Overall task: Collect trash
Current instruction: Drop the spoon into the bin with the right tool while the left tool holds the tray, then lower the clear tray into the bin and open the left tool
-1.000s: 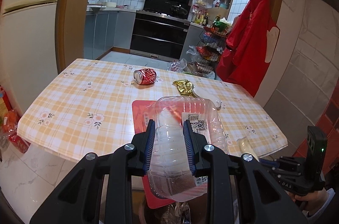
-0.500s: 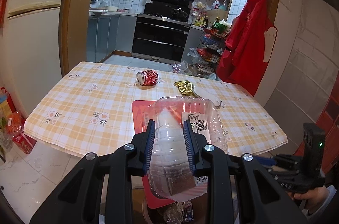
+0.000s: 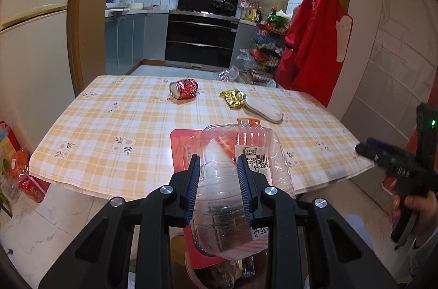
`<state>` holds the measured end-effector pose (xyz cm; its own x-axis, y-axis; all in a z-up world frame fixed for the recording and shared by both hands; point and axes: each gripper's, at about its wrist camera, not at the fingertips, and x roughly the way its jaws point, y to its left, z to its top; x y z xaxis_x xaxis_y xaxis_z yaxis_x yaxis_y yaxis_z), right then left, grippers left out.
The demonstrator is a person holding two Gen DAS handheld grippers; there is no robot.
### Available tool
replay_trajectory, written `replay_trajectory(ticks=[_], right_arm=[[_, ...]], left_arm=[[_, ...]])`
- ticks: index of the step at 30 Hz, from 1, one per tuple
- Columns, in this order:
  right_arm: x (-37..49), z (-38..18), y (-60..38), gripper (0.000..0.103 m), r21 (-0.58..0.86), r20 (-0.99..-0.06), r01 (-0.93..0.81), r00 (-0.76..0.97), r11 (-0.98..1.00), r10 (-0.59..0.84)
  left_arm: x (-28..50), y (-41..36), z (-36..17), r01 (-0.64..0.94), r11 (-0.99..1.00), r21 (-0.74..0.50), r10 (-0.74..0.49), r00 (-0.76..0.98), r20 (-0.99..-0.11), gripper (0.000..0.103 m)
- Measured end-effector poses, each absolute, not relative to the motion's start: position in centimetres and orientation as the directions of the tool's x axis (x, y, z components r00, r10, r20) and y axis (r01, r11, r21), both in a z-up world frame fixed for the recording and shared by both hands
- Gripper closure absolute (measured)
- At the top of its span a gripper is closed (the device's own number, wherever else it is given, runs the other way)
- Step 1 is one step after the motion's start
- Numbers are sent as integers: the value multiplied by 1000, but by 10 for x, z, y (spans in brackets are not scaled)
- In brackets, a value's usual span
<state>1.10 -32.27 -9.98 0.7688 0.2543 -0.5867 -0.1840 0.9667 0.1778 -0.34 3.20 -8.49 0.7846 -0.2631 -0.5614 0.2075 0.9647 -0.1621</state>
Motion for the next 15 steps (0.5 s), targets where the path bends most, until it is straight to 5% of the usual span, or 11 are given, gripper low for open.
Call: replay_trajectory(ticks=[15], right_arm=[[15,-103,-343,10,194,-588,-132,777,972,223]], left_arm=[[0,-10,-108,333,920,-207,-387,688,-614,70]])
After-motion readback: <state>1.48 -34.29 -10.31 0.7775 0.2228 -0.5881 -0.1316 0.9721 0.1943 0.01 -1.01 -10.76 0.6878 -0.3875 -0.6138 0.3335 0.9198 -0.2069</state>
